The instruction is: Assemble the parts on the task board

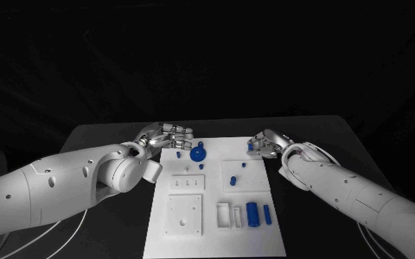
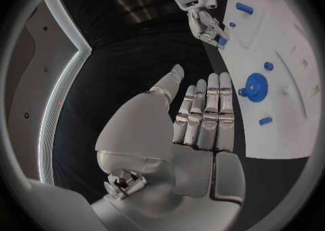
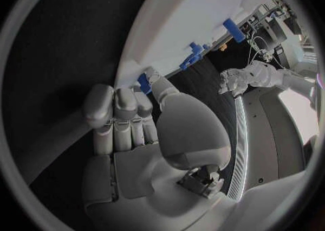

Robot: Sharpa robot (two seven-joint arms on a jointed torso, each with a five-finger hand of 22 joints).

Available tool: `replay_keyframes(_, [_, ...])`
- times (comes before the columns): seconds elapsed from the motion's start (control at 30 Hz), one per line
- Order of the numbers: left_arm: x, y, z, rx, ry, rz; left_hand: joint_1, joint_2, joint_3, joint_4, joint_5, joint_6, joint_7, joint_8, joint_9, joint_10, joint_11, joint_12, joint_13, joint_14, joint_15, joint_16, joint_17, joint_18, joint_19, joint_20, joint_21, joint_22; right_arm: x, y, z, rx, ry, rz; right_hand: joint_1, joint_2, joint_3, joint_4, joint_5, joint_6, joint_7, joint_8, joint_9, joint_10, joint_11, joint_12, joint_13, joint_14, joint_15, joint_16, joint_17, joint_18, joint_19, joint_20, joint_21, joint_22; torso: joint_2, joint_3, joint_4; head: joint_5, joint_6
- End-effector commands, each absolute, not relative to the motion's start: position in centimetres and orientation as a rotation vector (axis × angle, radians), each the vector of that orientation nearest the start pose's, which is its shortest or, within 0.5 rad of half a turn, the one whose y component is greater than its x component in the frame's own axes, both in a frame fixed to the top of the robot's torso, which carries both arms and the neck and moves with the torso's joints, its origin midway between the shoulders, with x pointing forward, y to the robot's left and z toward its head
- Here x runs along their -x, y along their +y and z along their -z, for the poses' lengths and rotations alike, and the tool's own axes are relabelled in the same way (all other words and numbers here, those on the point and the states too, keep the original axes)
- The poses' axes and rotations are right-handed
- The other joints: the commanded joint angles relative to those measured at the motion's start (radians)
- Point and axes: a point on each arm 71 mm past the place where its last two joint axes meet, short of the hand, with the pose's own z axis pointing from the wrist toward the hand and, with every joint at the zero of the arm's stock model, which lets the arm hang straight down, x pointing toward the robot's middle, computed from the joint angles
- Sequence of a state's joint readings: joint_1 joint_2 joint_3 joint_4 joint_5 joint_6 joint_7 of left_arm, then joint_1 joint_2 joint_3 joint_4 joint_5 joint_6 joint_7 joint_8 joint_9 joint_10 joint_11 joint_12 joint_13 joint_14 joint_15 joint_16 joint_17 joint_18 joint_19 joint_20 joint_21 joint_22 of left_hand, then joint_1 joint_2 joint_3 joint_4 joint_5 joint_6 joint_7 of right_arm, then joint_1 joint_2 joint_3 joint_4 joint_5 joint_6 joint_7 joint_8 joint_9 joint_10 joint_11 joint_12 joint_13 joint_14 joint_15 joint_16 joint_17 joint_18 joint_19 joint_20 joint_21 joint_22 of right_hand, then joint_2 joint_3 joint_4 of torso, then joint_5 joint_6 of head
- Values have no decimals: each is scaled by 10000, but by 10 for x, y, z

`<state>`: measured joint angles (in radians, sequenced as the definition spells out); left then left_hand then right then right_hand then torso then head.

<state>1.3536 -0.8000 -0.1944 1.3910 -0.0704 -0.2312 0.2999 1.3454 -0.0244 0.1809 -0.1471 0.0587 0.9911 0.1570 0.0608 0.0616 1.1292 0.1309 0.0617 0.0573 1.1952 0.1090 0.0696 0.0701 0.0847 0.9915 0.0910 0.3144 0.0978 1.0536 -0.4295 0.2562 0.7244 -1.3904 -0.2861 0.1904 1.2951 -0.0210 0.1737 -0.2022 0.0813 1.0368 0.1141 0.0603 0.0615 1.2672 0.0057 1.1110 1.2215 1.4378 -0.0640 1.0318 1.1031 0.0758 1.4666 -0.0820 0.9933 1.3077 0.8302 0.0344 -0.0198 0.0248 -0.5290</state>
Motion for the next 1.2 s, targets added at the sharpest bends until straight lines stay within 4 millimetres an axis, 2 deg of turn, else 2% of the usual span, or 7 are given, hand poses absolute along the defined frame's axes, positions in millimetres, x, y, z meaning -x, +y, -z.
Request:
replay_keyframes(0.03, [-519, 223, 168, 9666, 15797, 14290, 70, 27, 18, 53, 18, -72, -10, 12, 10, -52, -14, -25, 2, -93, 8, -32, -3, -45, -50, 27, -37, -9, -590, -228, 239, -1402, 16128, -6298, 51, 5, -21, 95, -19, -12, -10, 14, 8, -29, 38, -12, -2, -17, 35, -5, 5, 16, 19, 41, 12, 1267, 1, 0, -2, 5, 1])
replay_keyframes(0.17, [-519, 223, 168, 9670, 15802, 14288, 70, 27, 18, 53, 18, -72, -10, 12, 10, -52, -14, -25, 2, -93, 8, -32, -3, -45, -50, 27, -37, -9, -590, -228, 239, -1391, 16124, -6302, 42, 48, 7, 104, -20, 155, -19, 16, 10, -24, 38, -1, 6, -10, 34, 7, 14, 16, 17, 39, 7, 1265, -2, 8, -13, 9, 0])
replay_keyframes(0.37, [-519, 223, 168, 9676, 15805, 14280, 70, 27, 18, 53, 18, -72, -10, 12, 10, -52, -14, -25, 2, -93, 8, -32, -3, -45, -50, 27, -37, -9, -589, -228, 239, -1370, 16139, -6301, 32, 507, 412, 182, -288, 1361, -382, 53, 90, -85, -183, -57, -7, -25, -110, -24, 6, -20, 2, -66, -9, 1261, -1, 16, -18, 12, -19])
replay_keyframes(0.77, [-519, 223, 169, 9657, 15850, 14235, 104, 51, 45, 60, 25, -48, -11, 13, 11, -44, -25, -25, 2, 69, -53, 15, 22, -27, 38, -22, 33, 17, -589, -225, 236, -1338, 15787, -6279, -83, 460, 810, 43, -309, 1784, -499, 32, 86, -24, -255, -100, 20, 2, -200, -56, 56, -117, -2, -205, 8, 1261, 4, 25, -23, -3, -35])
replay_keyframes(1.03, [-516, 226, 169, 9645, 16114, 13998, 32, 65, -130, 153, 1, 146, -87, 24, 18, 217, -225, -22, 5, 1642, -663, 1108, 421, -29, 995, -599, 1107, 596, -587, -219, 224, -1172, 15605, -6436, -42, 504, 818, -10, -330, 1729, -480, 26, 66, -25, -260, -122, 21, 6, -211, -53, 84, -126, 0, -228, 17, 1263, -54, 34, -73, 41, 27])
replay_keyframes(1.1, [-516, 226, 168, 9559, 16328, 13887, -37, 76, -278, 285, 2, 252, -152, 8, 11, 434, -330, -41, -5, 1626, -876, 2251, 1065, -299, 883, -977, 2114, 1278, -586, -215, 217, -1032, 15507, -6528, -58, 486, 794, -46, -331, 1721, -479, 31, 65, -5, -264, -118, 35, 27, -215, -20, 128, -132, 12, -240, 36, 1266, -123, 43, -119, 78, 21])
replay_keyframes(1.2, [-517, 224, 167, 9428, 16743, 13713, -204, 126, -291, 488, -36, 385, -257, 25, 22, 979, -535, -31, 7, 1662, -1073, 3651, 1847, -219, 775, -1081, 3038, 1921, -583, -210, 207, -828, 15438, -6614, -82, 485, 778, -69, -330, 1726, -481, 29, 64, 9, -272, -122, 46, 34, -219, -26, 148, -135, 23, -249, 40, 1264, -265, 41, -171, 144, -36])
